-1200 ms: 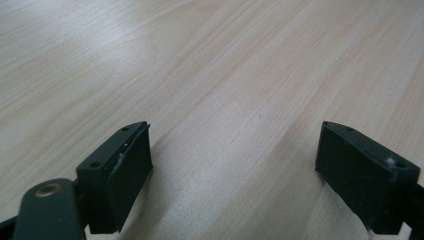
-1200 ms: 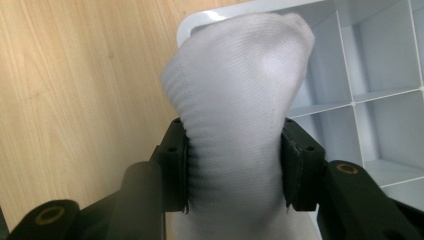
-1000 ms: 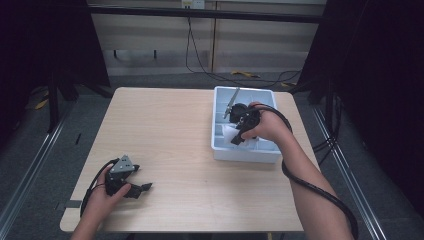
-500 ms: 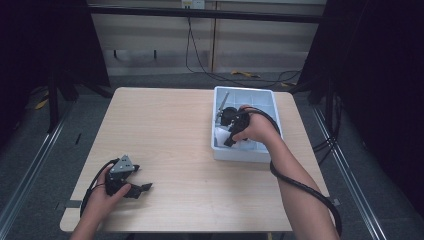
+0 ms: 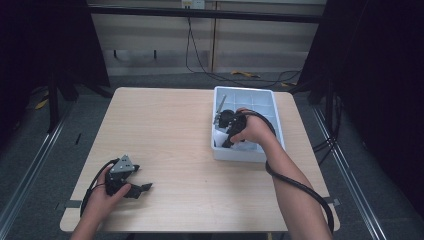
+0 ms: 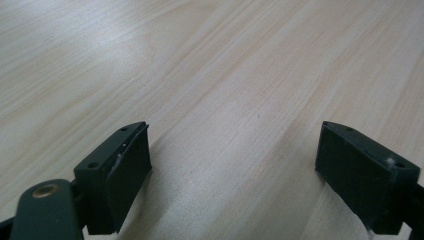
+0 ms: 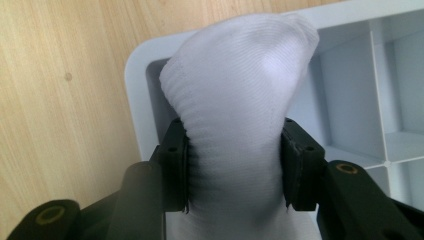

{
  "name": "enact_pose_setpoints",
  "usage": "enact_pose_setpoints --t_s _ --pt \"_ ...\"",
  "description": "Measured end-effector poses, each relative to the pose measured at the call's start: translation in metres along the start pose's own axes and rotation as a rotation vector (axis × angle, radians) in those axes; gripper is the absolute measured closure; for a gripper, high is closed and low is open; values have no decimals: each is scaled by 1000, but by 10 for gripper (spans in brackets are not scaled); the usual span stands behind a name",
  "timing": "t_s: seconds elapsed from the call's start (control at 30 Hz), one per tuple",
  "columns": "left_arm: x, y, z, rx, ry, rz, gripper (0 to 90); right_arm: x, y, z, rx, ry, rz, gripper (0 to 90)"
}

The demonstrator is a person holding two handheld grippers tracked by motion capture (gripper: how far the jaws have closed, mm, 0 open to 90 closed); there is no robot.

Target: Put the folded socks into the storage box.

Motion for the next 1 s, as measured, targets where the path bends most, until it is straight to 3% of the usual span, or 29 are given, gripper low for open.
enact_pose_setpoints --t_s 0.5,1.0 --pt "0 0 0 0 0 -1 141 -2 -3 4 -14 -33 20 526" --pt "0 0 0 8 -3 -3 140 -3 -4 8 -34 -8 18 526"
Point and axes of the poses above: each handheld gripper's, and its own axes: z roughly forward along the jaws, x roughly out of its underside, y roughly to its left, the point moved 8 cm from there along z, roughly forward along the jaws, and after that the axes turned 14 degrees about -z, right-handed, at the moved point
